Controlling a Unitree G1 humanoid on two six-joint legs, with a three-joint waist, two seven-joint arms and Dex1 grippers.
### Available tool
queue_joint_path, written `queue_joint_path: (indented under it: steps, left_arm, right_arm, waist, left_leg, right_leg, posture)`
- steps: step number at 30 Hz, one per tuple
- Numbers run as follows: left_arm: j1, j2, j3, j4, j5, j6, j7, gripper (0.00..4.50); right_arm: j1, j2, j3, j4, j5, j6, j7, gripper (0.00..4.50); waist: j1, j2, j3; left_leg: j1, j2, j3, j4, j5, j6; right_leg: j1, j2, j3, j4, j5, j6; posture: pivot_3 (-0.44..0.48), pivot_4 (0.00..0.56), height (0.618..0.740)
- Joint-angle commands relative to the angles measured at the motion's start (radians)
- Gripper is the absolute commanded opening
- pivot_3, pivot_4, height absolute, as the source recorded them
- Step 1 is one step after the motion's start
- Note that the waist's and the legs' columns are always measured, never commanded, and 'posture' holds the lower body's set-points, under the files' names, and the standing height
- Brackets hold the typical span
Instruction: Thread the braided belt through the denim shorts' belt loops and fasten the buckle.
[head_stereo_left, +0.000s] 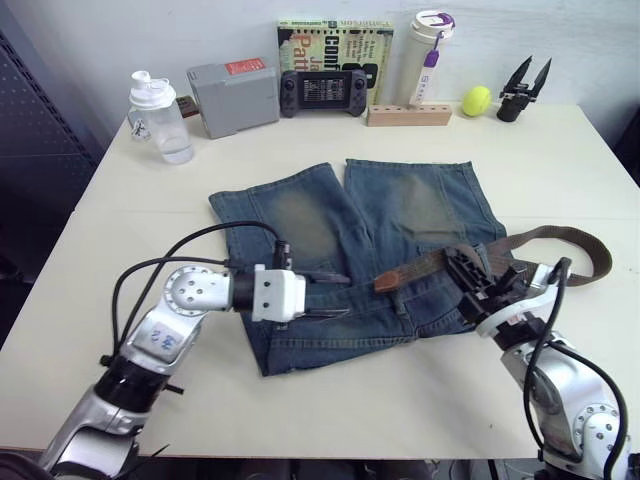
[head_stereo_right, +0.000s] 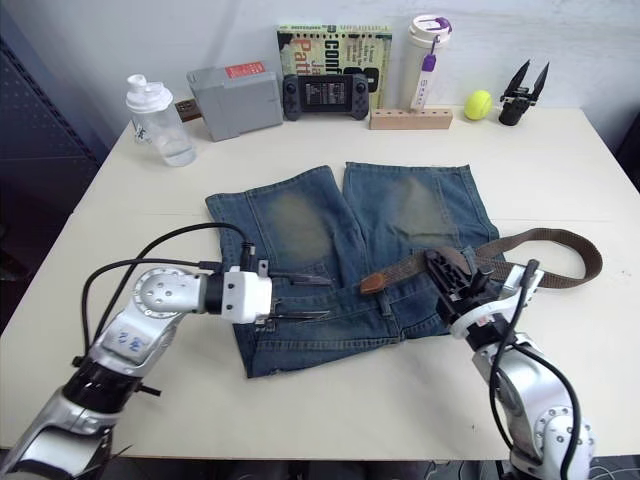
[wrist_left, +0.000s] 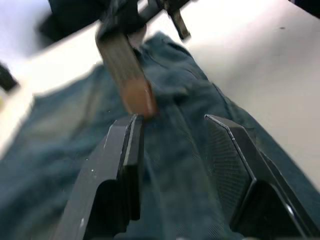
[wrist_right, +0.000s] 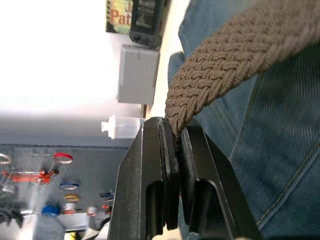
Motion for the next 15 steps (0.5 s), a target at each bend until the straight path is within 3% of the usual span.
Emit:
queue_joint_path:
  steps: [1,15]
  left_arm:
    - [0.024,-0.002,0.042,-0.105,-0.072,0.097,0.003,2.18]
    - [0.061,-0.025,0.077,-0.189,-0.06,0.199,0.033,2.18]
  right_arm:
    - [0.005,-0.033,-0.053,0.014,0.017,0.026,0.049,0.0]
    - [0.031,-0.105,-0.19,0.154,0.017,0.143,0.141,0.0]
  waist:
    - [0.001,0.0,0.0]
    - [0.001,0.002,0.0]
  left_leg:
    - [0.0,-0.001,-0.001,0.0,0.0,0.0]
    - [0.0,-0.002,0.0,0.0,0.0,0.0]
  right_leg:
    - [0.001,0.0,0.0,0.0,0.0,0.0]
    - [0.001,0.0,0.001,0.0,0.0,0.0]
  posture:
    - [0.0,0.15,0.731]
    - [0.0,0.15,0.731]
